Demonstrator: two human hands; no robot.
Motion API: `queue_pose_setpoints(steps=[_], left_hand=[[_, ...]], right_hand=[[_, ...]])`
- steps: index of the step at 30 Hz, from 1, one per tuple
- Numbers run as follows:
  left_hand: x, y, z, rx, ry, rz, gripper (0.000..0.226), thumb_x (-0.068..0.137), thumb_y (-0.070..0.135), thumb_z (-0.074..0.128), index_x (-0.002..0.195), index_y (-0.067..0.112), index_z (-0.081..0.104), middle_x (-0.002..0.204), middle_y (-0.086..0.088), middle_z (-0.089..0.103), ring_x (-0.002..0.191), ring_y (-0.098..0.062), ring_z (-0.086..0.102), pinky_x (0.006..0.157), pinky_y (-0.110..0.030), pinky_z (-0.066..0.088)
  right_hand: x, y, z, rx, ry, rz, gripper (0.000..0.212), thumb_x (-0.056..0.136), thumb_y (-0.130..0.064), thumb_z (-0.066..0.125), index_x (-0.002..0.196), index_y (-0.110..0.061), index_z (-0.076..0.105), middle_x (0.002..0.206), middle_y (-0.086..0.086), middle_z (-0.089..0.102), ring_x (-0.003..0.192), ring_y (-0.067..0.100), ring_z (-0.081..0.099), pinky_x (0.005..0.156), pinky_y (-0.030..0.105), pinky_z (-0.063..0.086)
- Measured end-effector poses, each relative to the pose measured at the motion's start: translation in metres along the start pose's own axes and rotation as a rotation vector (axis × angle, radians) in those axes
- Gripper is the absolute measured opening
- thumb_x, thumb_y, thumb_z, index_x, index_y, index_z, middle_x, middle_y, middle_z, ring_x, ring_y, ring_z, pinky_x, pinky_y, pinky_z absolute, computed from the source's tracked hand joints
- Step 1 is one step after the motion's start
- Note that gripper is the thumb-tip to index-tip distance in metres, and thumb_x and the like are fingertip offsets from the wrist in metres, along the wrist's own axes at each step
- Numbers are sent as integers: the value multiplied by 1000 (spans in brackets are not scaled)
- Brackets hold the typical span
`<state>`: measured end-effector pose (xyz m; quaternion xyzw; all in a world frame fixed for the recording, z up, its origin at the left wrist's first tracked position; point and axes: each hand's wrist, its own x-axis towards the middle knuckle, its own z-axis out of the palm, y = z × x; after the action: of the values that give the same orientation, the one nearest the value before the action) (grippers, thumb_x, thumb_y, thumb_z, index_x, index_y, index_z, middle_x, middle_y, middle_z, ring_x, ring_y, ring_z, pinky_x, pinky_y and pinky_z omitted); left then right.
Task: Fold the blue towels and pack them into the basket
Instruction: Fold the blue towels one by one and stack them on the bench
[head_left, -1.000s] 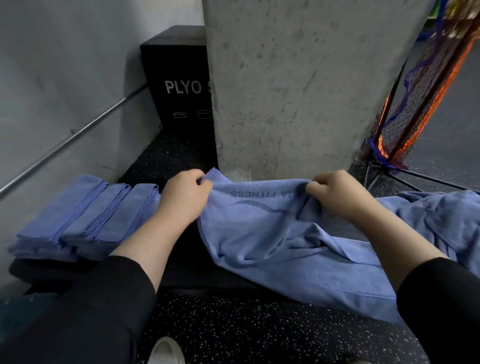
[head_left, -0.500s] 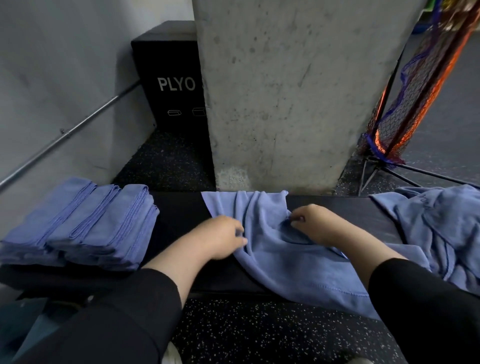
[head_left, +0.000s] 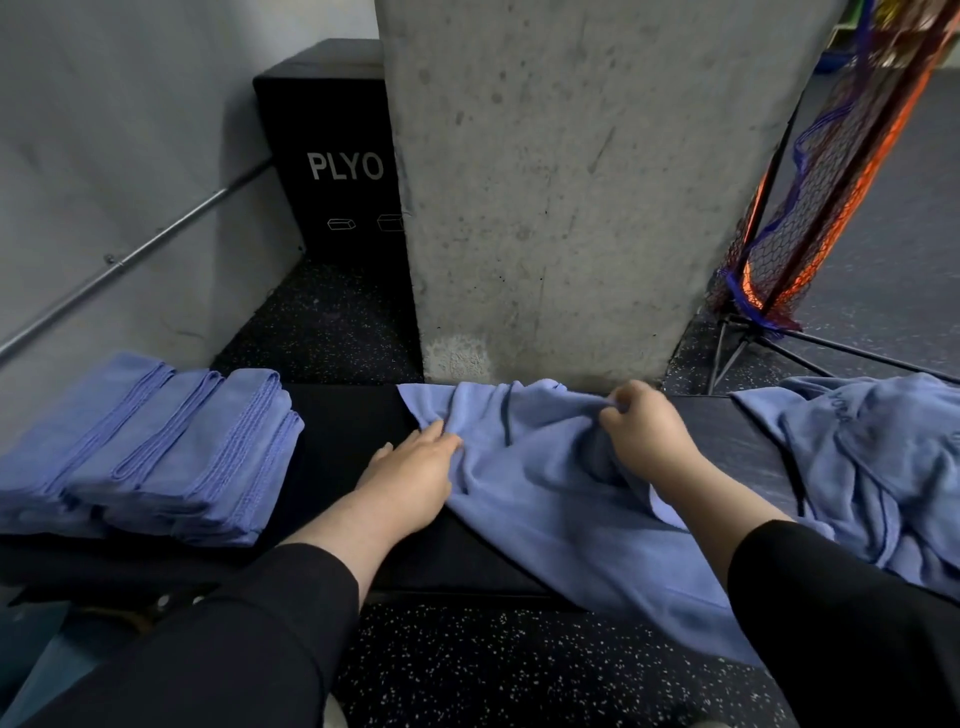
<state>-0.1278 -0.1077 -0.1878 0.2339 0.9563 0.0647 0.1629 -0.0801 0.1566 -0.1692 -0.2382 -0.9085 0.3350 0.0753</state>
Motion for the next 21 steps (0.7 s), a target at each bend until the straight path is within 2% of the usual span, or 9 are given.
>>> queue_pose_setpoints(steps=[3,5,6,7,9,13,15,18,21], left_hand=[[4,-10,0,75,127,-140,46,103,12,45,146,26,36,169,-5,5,155,-21,11,120,-52,19],[3,-9,-6,144,256,-174,39,104,29,49,142,29,43,160,-6,31,145,-23,32,112,-47,29],[3,-6,-9,144,293,-138,35,102,38,50,136,30,51,147,-2,47,134,-22,45,105,-43,35],[2,-1,-12,103,286,-72,33,100,46,51,129,32,58,132,4,56,124,-21,52,98,-40,38],[0,12,-15,4,153,59,36,93,57,57,119,33,64,118,8,57,115,-19,56,93,-36,42],[0,22,-11,63,-20,90,58,86,63,63,135,33,53,132,6,46,127,-18,44,102,-43,42],[2,17,-10,79,-38,88,60,92,57,59,145,34,43,148,5,38,140,-18,35,110,-47,34],[6,7,-7,52,-30,7,57,101,47,50,153,33,32,167,1,16,154,-16,13,120,-57,12],[7,8,-4,125,187,59,39,102,37,51,141,31,48,150,4,41,143,-17,34,113,-46,26]], right_hand=[[3,7,-6,126,38,89,9,93,-14,55,101,-15,52,92,5,61,89,28,56,73,32,37],[2,12,-5,131,-12,114,16,93,-13,56,108,-15,53,96,5,61,90,28,58,75,32,40],[2,14,-4,107,-42,106,17,94,-12,56,110,-15,54,98,5,61,91,27,58,76,32,42],[2,16,-2,81,-69,90,15,94,-10,55,108,-16,56,97,4,61,90,27,58,76,33,44],[3,18,1,72,-101,66,13,93,-6,52,97,-17,60,87,6,62,79,26,57,70,34,46],[6,14,0,179,-47,67,33,89,3,43,80,-17,67,73,1,62,70,20,55,55,21,41],[7,12,-3,230,24,95,38,89,5,41,88,-16,73,72,-2,62,65,16,54,51,15,38],[8,13,-5,261,36,100,42,90,2,45,117,-14,72,82,1,67,61,10,52,47,11,37],[4,15,-7,106,-99,38,48,89,-6,60,136,-17,60,112,7,69,78,14,58,57,16,42]])
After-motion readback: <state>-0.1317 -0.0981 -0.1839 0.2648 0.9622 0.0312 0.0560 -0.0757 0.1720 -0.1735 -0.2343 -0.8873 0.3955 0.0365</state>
